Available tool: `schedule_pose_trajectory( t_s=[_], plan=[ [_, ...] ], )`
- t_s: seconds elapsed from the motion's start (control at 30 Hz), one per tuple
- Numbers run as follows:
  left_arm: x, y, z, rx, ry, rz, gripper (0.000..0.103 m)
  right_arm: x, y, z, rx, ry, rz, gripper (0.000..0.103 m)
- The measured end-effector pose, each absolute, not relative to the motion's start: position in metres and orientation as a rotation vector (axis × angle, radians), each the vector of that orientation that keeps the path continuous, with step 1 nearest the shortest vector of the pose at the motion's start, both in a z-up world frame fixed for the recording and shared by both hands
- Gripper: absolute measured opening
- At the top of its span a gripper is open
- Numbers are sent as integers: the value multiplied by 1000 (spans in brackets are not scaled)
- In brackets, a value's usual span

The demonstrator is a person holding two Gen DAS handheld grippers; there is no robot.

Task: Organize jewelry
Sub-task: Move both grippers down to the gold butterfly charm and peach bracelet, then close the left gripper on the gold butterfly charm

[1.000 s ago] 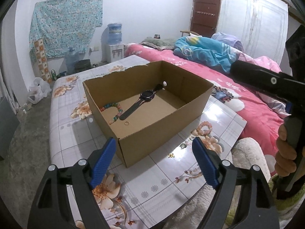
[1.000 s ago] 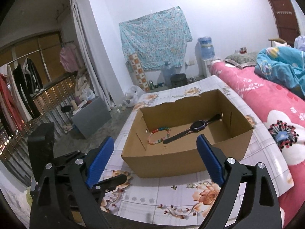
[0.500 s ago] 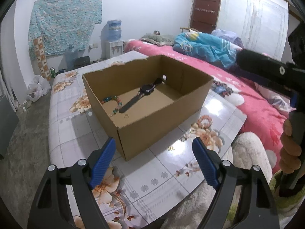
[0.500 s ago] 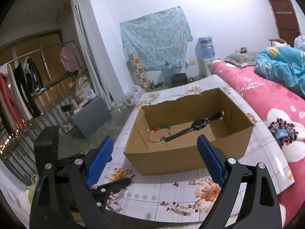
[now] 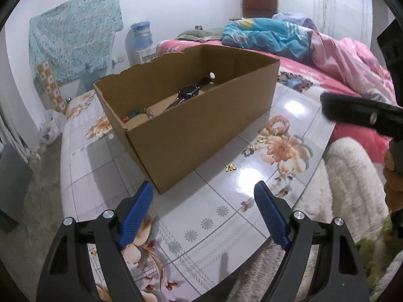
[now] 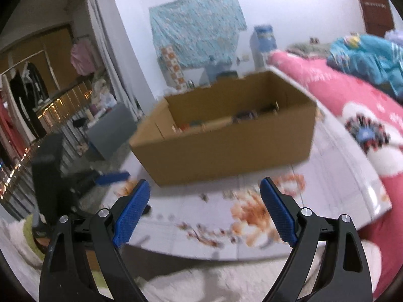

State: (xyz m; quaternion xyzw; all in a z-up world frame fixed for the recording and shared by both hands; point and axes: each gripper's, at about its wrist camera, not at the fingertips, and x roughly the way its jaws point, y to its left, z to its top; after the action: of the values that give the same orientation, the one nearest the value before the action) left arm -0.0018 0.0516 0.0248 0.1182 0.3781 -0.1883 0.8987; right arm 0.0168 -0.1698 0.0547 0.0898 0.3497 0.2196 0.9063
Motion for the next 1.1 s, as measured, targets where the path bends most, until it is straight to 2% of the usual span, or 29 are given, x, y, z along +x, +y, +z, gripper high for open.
schedule_pose_trajectory(
  t_s=[0.17,0.4,0.5,0.73,0.93,1.1],
  plan=[
    [1,40,13,294,768,-402,78,20,-178,29,221,786,438,76],
    [12,18,3,350,745,-473,55,27,-178,12,270,810,446,52],
    [21,7,-4,356,756,-509,47,29,-173,6,279,820,456,45],
    [49,-5,-21,365,817,-521,27,36,-167,-2,258,839,469,42],
    [63,-11,-33,401,871,-511,19,41,-165,-6,252,840,478,42],
    [62,-11,-33,407,863,-512,16,42,-166,-8,257,843,483,42]
  ],
)
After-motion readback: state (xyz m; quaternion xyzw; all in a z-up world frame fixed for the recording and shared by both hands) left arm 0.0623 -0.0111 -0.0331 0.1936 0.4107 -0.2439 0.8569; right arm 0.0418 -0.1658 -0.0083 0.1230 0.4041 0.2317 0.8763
